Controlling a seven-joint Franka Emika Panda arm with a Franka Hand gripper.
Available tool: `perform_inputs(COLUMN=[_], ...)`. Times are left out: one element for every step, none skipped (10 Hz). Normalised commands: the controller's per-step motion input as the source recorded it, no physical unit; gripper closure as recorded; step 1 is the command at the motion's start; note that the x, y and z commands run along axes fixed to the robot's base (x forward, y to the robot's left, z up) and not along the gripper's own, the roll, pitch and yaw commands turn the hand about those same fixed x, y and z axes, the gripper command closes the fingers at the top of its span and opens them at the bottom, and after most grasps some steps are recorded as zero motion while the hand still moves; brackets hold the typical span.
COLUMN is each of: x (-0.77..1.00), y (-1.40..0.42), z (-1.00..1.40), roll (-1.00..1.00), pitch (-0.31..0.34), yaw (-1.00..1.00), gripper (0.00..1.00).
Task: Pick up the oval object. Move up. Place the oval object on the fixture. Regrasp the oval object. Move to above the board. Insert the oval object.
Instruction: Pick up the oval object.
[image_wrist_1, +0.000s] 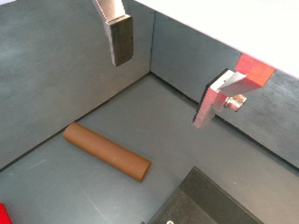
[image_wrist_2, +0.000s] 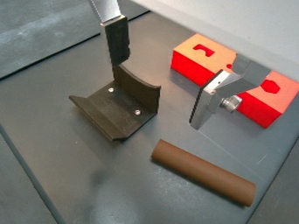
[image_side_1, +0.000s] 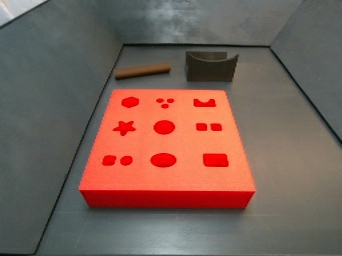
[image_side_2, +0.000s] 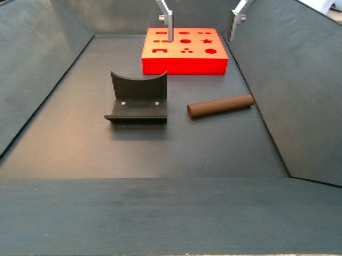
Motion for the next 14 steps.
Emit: perform_inputs(x=[0.0,0.07,0.0,0.0,0.0,0.0,0.0,0.0,0.0,0.0,0.0,0.0,0.0,0.0], y=[-0.01,-0.41,0.0,0.0,0.0,0.0,0.0,0.0,0.0,0.0,0.0,0.0,0.0,0.0], z=[0.0,-0.31,-0.56,-0.59,-0.6,-0.61,-0.61,-0.62,-0.62,-0.62,-0.62,-0.62,-0.62,-0.62], roll=[0.0,0.0,0.0,0.0,0.0,0.0,0.0,0.0,0.0,0.0,0.0,0.0,0.0,0.0], pitch=[0.0,0.0,0.0,0.0,0.0,0.0,0.0,0.0,0.0,0.0,0.0,0.0,0.0,0.0], yaw=[0.01,-0.75,-1.0,-1.0,-1.0,-1.0,-1.0,-1.0,-1.0,-1.0,-1.0,-1.0,-1.0,-1.0], gripper=[0.0,0.0,0.0,0.0,0.0,0.0,0.0,0.0,0.0,0.0,0.0,0.0,0.0,0.0])
